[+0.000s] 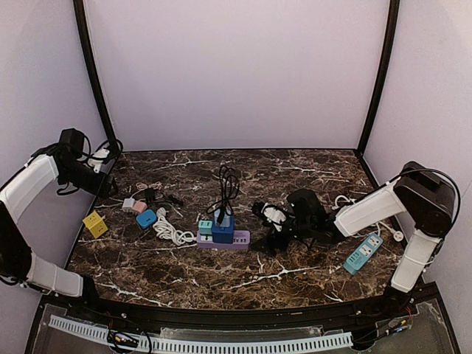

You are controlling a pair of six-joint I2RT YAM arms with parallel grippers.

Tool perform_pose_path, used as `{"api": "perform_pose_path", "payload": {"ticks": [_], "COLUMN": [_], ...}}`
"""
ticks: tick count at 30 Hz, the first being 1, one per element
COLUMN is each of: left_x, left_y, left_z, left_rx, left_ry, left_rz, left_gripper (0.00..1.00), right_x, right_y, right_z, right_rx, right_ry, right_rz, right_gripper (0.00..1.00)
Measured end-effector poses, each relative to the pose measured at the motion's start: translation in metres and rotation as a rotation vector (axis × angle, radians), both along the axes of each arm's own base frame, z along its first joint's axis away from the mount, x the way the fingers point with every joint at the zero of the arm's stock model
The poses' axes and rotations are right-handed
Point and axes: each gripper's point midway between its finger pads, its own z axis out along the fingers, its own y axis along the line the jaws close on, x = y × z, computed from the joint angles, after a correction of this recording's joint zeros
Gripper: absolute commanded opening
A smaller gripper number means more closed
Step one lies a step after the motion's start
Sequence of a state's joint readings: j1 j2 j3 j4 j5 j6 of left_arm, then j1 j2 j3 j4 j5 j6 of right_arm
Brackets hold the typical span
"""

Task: Insert the plug
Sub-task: Pick up the plug from the center of the board.

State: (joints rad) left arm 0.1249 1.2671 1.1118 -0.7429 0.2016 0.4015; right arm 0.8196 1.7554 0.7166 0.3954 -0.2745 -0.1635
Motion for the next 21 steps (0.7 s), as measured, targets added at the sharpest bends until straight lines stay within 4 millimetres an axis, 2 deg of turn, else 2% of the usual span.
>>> {"api": "perform_pose_path", "payload": {"ticks": [4, 6, 10, 15, 21], "left_x": [0.003, 0.014, 0.047, 0.087, 0.101], "left_y": [-0.047, -0.055, -0.046, -0.027, -0.007], "left_z": [-0.030, -0.042, -0.068, -0.100, -0.125], "left_rx": [0.025, 0.031, 0.078, 0.140, 0.163], "left_ry": [0.107, 0.146, 0.202, 0.242, 0.250], "left_rz": [-0.167, -0.190, -0.143, 0.000, 0.207], "left_gripper": [0.71, 0.70, 0.63, 0.61, 0.59], "right_x": [0.006, 0.008, 0.012, 0.015, 0.015], "right_y": [-0.007, -0.010, -0.017, -0.020, -0.025], "right_z": [0.014, 0.018, 0.025, 0.029, 0.035], "right_rx": [-0.013, -0.023, -0.033, -0.046, -0.053], "right_ry": [0.000, 0.006, 0.008, 0.018, 0.035], "right_rz": [-0.064, -0.092, -0.139, -0.177, -0.209], "right_gripper": [0.96, 0.96, 0.96, 0.96, 0.96]}}
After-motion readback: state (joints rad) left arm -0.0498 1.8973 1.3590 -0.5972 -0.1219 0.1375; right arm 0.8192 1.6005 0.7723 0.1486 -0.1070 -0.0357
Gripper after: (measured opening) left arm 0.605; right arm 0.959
